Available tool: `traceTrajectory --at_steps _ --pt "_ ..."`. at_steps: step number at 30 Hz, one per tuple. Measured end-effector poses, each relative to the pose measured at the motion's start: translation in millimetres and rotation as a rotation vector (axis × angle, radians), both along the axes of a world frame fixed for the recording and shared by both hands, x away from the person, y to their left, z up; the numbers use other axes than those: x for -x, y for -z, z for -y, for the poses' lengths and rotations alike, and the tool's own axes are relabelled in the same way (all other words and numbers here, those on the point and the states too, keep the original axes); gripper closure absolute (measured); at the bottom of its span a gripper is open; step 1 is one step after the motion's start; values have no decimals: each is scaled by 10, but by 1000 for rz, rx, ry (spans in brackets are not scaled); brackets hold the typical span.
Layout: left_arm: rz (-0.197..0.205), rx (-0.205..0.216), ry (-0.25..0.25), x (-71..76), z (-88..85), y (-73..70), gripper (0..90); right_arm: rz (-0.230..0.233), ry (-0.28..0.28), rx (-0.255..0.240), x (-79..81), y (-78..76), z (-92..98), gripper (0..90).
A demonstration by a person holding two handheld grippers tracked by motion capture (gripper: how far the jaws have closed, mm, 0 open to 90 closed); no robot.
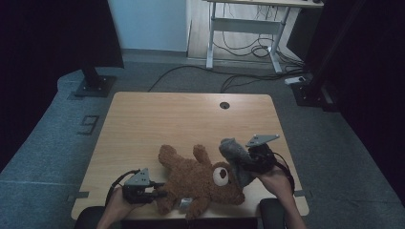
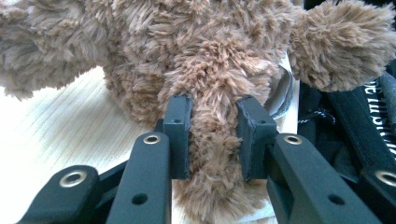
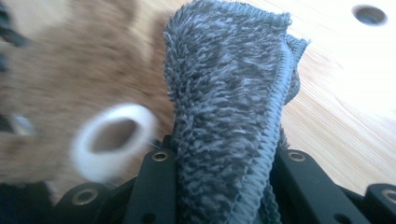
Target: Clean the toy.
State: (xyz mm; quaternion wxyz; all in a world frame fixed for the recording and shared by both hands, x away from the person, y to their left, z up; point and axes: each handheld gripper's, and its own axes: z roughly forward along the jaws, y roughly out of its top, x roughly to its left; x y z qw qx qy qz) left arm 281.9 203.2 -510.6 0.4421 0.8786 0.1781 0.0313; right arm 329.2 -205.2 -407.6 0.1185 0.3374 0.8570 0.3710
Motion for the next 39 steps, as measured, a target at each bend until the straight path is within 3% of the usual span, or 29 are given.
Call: traceTrajectory --at_steps 6,9,13,16,18,20,23,27,39 --pt "1 0 1 2 0 0 677 -22 -95 1 28 -4 -276 678" --pt "2 -1 3 3 1 -1 676 -58 -128 35 9 106 -388 597" --pt "1 -1 3 2 1 0 675 -59 -112 25 -1 134 -377 452" --pt "0 0 3 2 2 0 675 -41 -103 15 26 62 -319 433" --pt "-1 0 3 2 3 1 675 -37 -98 -6 57 3 -281 475" --pt "-1 -1 4 2 4 1 675 -25 -98 -5 83 -33 -258 646" --pt "0 -4 3 3 7 1 675 -28 -101 5 80 -6 -275 730" --pt "0 -4 5 4 10 1 675 -45 -112 53 25 109 -351 760" --pt "-7 2 8 0 7 4 679 -67 5 135 -121 319 -135 780"
